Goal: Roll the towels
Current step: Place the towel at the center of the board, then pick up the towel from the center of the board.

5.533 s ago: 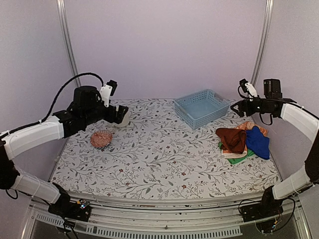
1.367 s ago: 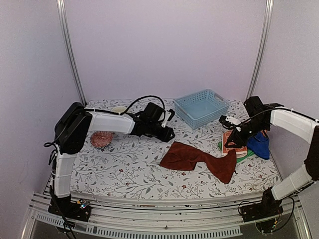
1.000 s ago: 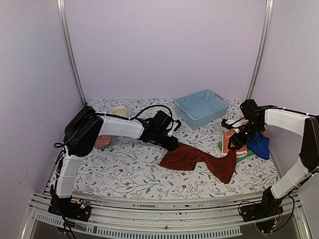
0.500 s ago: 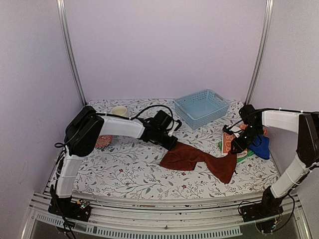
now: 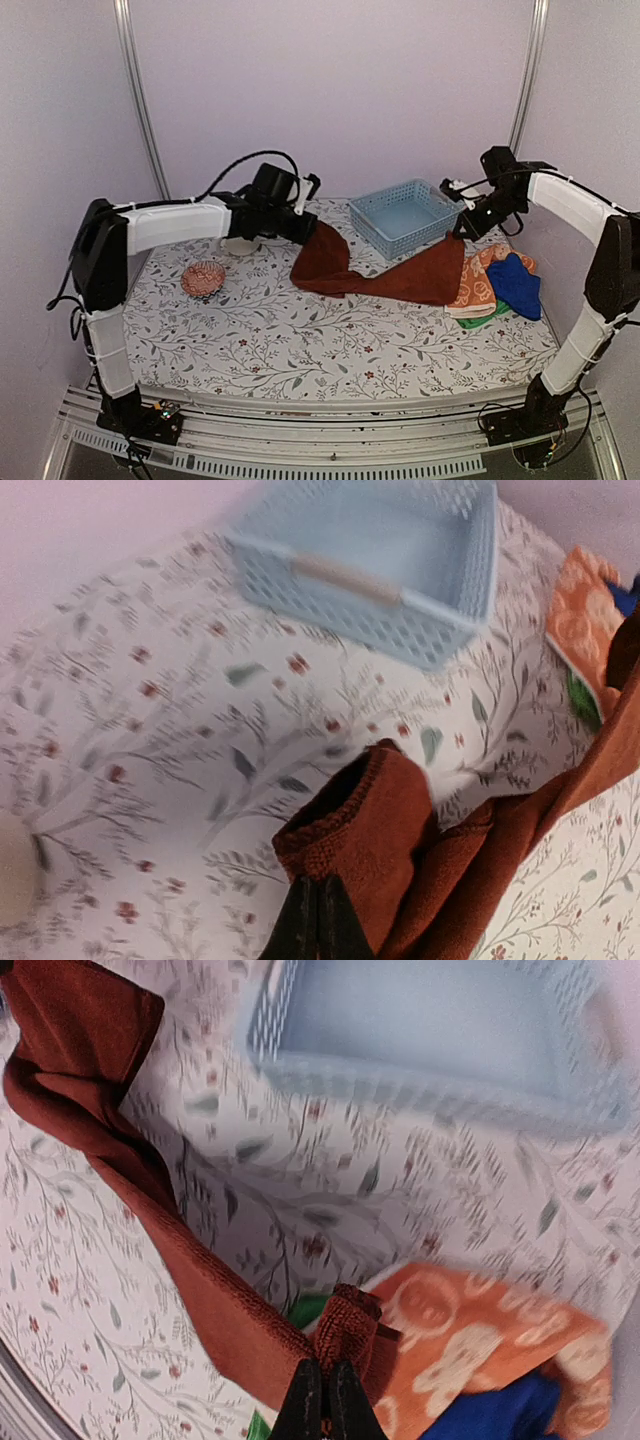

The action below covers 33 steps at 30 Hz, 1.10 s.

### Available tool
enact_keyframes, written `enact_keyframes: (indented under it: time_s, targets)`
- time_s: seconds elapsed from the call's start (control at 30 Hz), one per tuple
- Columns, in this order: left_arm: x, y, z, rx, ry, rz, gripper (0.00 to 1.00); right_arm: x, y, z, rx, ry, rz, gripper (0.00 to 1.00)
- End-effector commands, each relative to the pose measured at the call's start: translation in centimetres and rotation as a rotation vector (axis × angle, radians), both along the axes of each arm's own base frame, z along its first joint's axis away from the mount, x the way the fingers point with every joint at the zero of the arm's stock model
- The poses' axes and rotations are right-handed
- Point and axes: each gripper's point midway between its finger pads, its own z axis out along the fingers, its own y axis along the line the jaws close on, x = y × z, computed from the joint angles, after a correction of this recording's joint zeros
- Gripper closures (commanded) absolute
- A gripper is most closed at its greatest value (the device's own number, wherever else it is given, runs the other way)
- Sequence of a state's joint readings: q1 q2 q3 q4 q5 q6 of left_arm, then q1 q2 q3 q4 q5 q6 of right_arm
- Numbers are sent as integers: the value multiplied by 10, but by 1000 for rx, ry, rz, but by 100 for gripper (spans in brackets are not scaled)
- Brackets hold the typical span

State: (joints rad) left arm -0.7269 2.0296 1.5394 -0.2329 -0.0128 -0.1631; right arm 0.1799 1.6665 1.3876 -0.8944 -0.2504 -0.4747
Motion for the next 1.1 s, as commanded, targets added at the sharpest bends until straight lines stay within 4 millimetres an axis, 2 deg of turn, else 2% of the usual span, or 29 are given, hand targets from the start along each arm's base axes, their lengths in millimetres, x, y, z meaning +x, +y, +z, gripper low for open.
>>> enact_keyframes:
  time_s: [0.0,0.03,0.07,0.13,0.2,0.23,0.33,0.4,0.47,0.53,0.6,0.67,0.73,0.8,0.87,0.97,1.0,1.07]
  targets:
    - [23,71,161,-98,-320,142,100,48,25,133,156,-311,55,98]
    - [16,78,177,-115,-346,140,100,50,29,162,184,-388,71,98]
    - [5,83,189,-139,-368,124,100,47,31,178,205,-440,86,98]
    - [-24,85,194,-201,-355,59,100,29,36,183,230,-503,144,98]
    - [-58,84,176,-264,-270,-18,100,-2,40,158,243,-493,240,97]
    - [-78,81,160,-292,-205,-71,100,-26,41,139,228,-485,314,94]
    - [-132,80,104,-313,5,-155,100,-89,34,53,165,-321,444,83]
    - [-165,79,79,-299,121,-211,89,-123,21,8,83,-221,516,72]
    - [-185,81,71,-278,157,-246,79,-145,9,-15,25,-160,544,66]
    - [-189,86,77,-268,127,-251,71,-156,5,-19,5,-147,564,63]
    - [-180,94,87,-249,60,-212,61,-153,9,-10,23,-166,570,62]
    - [-165,101,96,-234,5,-164,57,-142,16,5,62,-193,565,62]
    - [-143,109,96,-214,-8,-79,57,-116,22,22,90,-232,500,63]
    - [-122,118,89,-178,13,16,57,-88,25,29,123,-218,390,64]
    - [-109,119,72,-123,58,66,58,-67,27,26,143,-168,301,65]
    - [-94,122,54,-57,96,130,58,-39,25,12,136,-88,184,66]
    - [-89,123,47,-48,110,147,58,-34,22,2,122,-61,152,66]
    - [-81,122,34,-42,148,170,57,-19,21,-5,108,-38,106,66]
